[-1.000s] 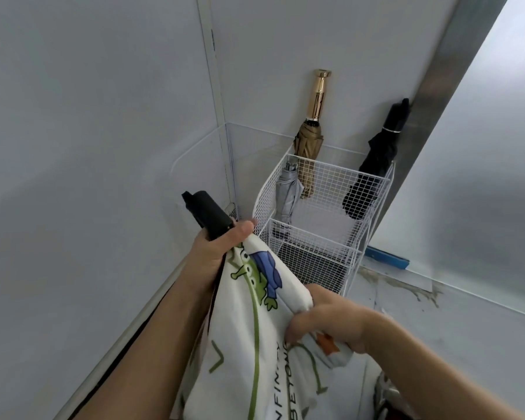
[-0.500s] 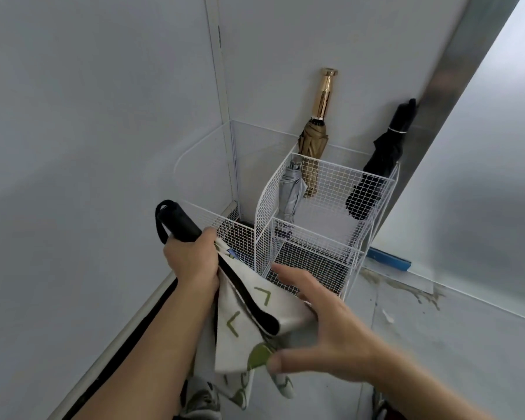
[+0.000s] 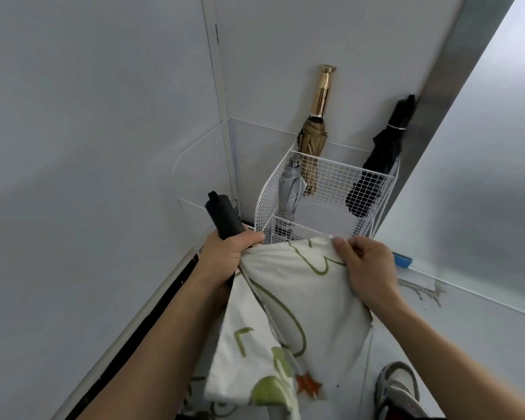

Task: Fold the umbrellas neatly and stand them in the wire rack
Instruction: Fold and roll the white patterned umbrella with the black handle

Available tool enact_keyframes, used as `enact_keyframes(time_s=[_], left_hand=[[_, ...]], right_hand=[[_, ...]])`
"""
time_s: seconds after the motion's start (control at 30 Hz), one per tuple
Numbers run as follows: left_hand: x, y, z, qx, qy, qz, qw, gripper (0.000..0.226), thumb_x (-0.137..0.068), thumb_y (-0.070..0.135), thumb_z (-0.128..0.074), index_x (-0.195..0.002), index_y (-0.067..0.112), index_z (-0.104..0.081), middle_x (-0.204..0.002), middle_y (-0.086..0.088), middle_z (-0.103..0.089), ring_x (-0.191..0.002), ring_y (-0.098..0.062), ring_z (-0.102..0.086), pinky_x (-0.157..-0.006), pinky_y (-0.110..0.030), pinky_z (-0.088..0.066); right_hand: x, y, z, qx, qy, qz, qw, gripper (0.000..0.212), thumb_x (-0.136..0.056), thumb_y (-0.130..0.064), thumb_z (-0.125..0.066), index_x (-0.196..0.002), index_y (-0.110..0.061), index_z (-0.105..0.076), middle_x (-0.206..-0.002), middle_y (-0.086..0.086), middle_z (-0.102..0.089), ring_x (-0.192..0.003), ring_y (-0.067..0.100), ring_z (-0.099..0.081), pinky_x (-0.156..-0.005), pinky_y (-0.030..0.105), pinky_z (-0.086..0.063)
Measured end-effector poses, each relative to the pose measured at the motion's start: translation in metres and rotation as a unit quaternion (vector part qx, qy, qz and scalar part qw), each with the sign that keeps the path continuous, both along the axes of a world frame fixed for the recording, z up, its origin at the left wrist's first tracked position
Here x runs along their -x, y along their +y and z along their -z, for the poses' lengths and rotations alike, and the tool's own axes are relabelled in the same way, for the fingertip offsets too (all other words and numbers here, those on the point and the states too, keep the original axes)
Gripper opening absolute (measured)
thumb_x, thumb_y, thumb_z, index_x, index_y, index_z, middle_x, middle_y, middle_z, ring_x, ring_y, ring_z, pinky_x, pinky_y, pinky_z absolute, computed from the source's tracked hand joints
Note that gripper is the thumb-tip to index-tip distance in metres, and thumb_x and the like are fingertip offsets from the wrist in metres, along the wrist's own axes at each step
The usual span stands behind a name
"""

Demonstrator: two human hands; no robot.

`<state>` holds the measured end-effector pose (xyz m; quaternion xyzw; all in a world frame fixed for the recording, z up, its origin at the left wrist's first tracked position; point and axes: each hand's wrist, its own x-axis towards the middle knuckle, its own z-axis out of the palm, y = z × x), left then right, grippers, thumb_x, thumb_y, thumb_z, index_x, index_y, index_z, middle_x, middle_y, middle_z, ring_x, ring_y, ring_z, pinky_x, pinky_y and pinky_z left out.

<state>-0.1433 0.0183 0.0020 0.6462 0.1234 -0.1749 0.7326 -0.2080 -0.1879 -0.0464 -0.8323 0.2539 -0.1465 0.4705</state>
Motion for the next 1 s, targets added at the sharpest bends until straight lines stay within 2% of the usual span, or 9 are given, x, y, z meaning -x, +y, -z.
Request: enact_keyframes(time_s=[0.1, 0.2, 0.37, 0.47, 0.57, 0.63, 0.7, 0.8, 1.0], left_hand=[[-0.009, 0.009, 0.005, -0.080, 0.015, -0.071, 0.994, 0.013, -0.078, 0.008, -0.075, -0.081, 0.005, -0.063, -0.067, -0.005, -0.059, -0.058, -0.017, -0.055, -0.052, -0.024, -0.046], [-0.017, 0.021, 0.009, -0.100, 0.038, -0.146, 0.983, 0.018, -0.080, 0.008, -0.071, -0.089, 0.003, -0.056, -0.074, -0.006, -0.055, -0.062, -0.018, -0.053, -0.054, -0.027, -0.042], [-0.026, 0.027, 0.017, -0.071, 0.037, -0.265, 0.961, 0.024, -0.082, 0.004, -0.067, -0.074, 0.011, -0.046, -0.075, -0.007, -0.053, -0.067, -0.021, -0.055, -0.056, -0.029, -0.046], [-0.030, 0.029, 0.024, -0.061, 0.037, -0.288, 0.955, 0.023, -0.081, 0.003, -0.067, -0.074, 0.011, -0.047, -0.073, -0.006, -0.052, -0.062, -0.018, -0.052, -0.054, -0.026, -0.044], [-0.033, 0.026, 0.031, -0.071, 0.016, -0.278, 0.958, 0.020, -0.078, 0.003, -0.068, -0.074, 0.010, -0.050, -0.071, -0.006, -0.054, -0.066, -0.023, -0.056, -0.061, -0.030, -0.047], [-0.031, 0.020, 0.035, -0.081, 0.000, -0.239, 0.968, 0.018, -0.077, 0.000, -0.068, -0.074, 0.009, -0.052, -0.071, -0.007, -0.055, -0.070, -0.024, -0.057, -0.064, -0.033, -0.047], [-0.027, 0.012, 0.037, -0.100, -0.018, -0.174, 0.979, 0.016, -0.074, -0.001, -0.070, -0.078, 0.007, -0.056, -0.071, -0.010, -0.056, -0.071, -0.025, -0.057, -0.064, -0.034, -0.046], [-0.021, 0.003, 0.035, -0.115, -0.034, -0.088, 0.989, 0.020, -0.072, 0.002, -0.075, -0.078, 0.007, -0.057, -0.072, -0.012, -0.056, -0.069, -0.025, -0.056, -0.063, -0.036, -0.046], [-0.006, -0.010, 0.010, 0.065, 0.037, 0.041, 0.996, 0.025, -0.077, -0.004, -0.071, -0.071, 0.011, -0.053, -0.058, -0.004, -0.055, -0.050, -0.015, -0.056, -0.048, -0.025, -0.048]], right_hand=[[0.007, 0.011, -0.002, 0.089, -0.008, -0.010, 0.996, 0.017, -0.092, -0.044, -0.063, -0.101, -0.029, -0.064, -0.087, -0.013, -0.066, -0.084, 0.009, -0.062, -0.075, 0.029, -0.052], [0.020, 0.029, -0.016, 0.027, -0.110, -0.122, 0.986, 0.023, -0.088, -0.058, -0.057, -0.101, -0.039, -0.061, -0.090, -0.019, -0.066, -0.085, 0.003, -0.063, -0.072, 0.024, -0.054], [0.046, 0.053, -0.019, 0.016, 0.008, -0.386, 0.922, 0.080, -0.070, -0.078, -0.062, -0.140, -0.043, -0.043, -0.132, -0.029, -0.051, -0.122, -0.003, -0.050, -0.099, 0.028, -0.047], [0.050, 0.058, -0.016, 0.145, 0.053, -0.406, 0.901, 0.097, -0.068, -0.070, -0.071, -0.148, -0.050, -0.019, -0.141, -0.034, -0.036, -0.129, -0.007, -0.040, -0.105, 0.026, -0.039], [0.046, 0.064, -0.004, 0.178, -0.011, -0.309, 0.934, 0.060, -0.081, -0.039, -0.074, -0.135, -0.046, -0.048, -0.122, -0.028, -0.058, -0.111, -0.006, -0.054, -0.092, 0.021, -0.047], [0.039, 0.064, 0.001, 0.094, -0.069, -0.229, 0.966, 0.008, -0.087, -0.026, -0.073, -0.094, -0.030, -0.071, -0.084, -0.022, -0.066, -0.078, -0.003, -0.060, -0.069, 0.022, -0.050], [0.029, 0.057, 0.000, -0.025, -0.076, -0.146, 0.986, 0.027, -0.092, -0.027, -0.068, -0.070, -0.012, -0.062, -0.061, 0.000, -0.060, -0.057, 0.007, -0.051, -0.056, 0.034, -0.045], [0.016, 0.040, -0.008, -0.151, -0.056, -0.035, 0.986, 0.044, -0.097, -0.035, -0.059, -0.080, 0.005, -0.064, -0.067, 0.023, -0.058, -0.057, 0.018, -0.050, -0.057, 0.034, -0.045], [0.000, 0.022, 0.005, -0.044, -0.032, -0.005, 0.999, 0.047, -0.097, -0.043, -0.056, -0.060, -0.014, -0.051, -0.053, -0.004, -0.046, -0.053, 0.013, -0.042, -0.051, 0.026, -0.038]])
